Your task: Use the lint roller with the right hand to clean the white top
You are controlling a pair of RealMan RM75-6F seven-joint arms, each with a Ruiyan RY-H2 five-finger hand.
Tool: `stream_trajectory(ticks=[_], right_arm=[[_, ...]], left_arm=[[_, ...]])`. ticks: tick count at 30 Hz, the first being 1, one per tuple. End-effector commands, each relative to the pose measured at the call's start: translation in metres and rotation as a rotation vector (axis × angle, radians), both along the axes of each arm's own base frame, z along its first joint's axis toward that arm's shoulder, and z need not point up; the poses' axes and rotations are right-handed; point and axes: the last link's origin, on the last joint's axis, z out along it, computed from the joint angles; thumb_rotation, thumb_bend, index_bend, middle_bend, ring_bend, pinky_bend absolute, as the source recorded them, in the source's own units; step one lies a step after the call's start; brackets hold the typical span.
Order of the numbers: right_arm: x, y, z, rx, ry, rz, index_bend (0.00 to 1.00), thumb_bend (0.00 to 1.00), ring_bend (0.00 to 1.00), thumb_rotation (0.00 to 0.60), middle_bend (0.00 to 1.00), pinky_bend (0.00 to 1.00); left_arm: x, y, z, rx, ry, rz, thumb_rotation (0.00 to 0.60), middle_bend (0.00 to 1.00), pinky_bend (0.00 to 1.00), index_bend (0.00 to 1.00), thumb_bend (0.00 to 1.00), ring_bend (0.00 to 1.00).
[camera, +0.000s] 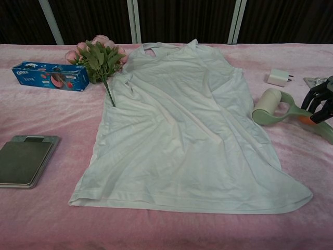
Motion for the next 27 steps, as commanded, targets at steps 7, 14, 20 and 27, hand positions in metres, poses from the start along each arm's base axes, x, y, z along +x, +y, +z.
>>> stream_trajectory(ticks=[7, 14, 20, 27], right_arm=[[0.002, -0.001, 0.01, -0.022, -0.045, 0.042, 0.7, 0.58, 0.58, 0.6, 0.58, 0.4], [0.009, -0.003, 0.026, -0.028, -0.036, 0.099, 0.7, 0.58, 0.58, 0.6, 0.58, 0.4], [0.03, -0.009, 0.032, 0.032, 0.008, 0.199, 0.7, 0.58, 0.58, 0.6, 0.58, 0.4], [0.066, -0.017, 0.027, 0.12, 0.1, 0.321, 0.7, 0.58, 0.58, 0.6, 0.58, 0.4]], left_arm=[[0.0, 0.0, 0.001, 0.0, 0.0, 0.004, 0.6, 0.06, 0.04, 0.12, 0.39, 0.04], [0.0, 0.0, 0.0, -0.003, 0.0, 0.007, 0.6, 0.06, 0.04, 0.12, 0.39, 0.04], [0.0, 0.001, 0.001, -0.001, -0.001, 0.007, 0.6, 0.06, 0.04, 0.12, 0.39, 0.04], [-0.001, 0.001, 0.001, -0.001, -0.004, 0.008, 0.6, 0.06, 0.04, 0.12, 0.39, 0.04]])
